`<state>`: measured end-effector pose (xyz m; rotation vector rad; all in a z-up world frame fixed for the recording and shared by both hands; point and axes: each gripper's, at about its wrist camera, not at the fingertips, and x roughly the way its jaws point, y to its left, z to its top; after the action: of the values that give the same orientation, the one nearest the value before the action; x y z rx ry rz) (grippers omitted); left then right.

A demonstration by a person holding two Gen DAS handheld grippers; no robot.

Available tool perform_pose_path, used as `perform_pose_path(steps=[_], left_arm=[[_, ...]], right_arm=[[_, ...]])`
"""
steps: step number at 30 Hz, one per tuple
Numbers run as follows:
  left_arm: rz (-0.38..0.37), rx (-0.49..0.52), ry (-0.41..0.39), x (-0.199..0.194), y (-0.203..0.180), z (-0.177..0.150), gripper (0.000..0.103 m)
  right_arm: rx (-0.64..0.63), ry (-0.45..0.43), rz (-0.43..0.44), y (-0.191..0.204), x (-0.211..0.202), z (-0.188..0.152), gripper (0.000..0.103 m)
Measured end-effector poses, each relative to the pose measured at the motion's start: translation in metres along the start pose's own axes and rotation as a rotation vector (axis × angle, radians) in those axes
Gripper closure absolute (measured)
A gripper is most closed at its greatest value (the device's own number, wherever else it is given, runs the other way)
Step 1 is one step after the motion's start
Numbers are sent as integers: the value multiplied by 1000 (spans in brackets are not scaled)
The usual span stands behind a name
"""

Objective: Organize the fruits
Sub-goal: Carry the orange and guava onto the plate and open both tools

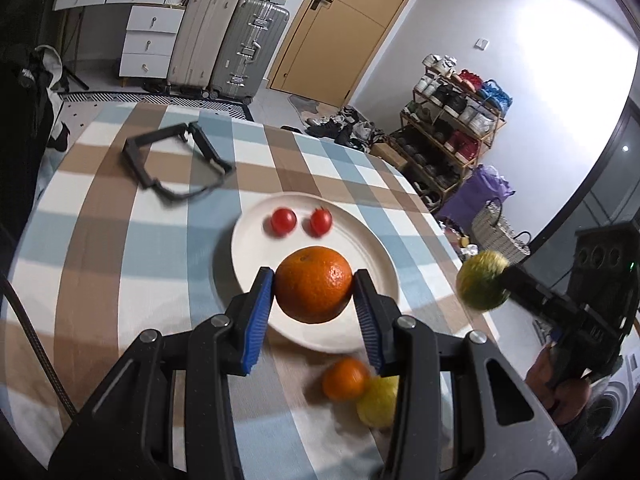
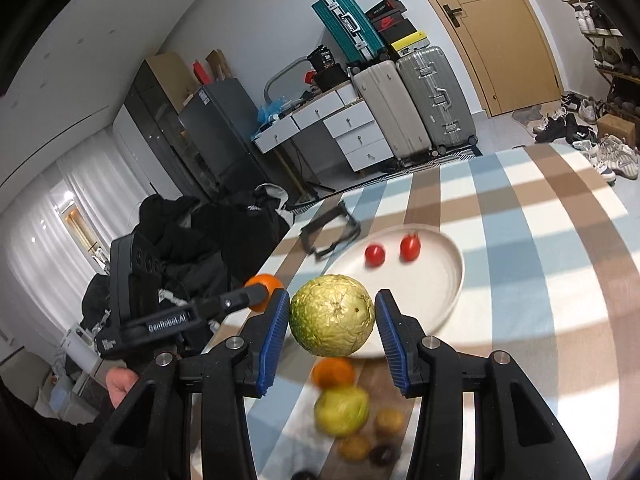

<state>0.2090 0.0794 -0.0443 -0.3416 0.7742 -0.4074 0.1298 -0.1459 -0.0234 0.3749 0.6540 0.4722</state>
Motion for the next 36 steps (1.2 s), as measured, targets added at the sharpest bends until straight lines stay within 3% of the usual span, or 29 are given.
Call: perform_pose_path(steps=[7,12,22,36], left_arm=[[18,27,32,43,7,30,65],[27,33,68,75,17,36,65],[51,70,113,115,29,44,65],[69,76,145,140,34,42,65]], right_arm=[[39,10,-3,-27,38,51,58],[102,64,-10,-55,82,64,58],[170,119,-45,-93,129,67,58],[154,182,-97,-102,154,56,58]])
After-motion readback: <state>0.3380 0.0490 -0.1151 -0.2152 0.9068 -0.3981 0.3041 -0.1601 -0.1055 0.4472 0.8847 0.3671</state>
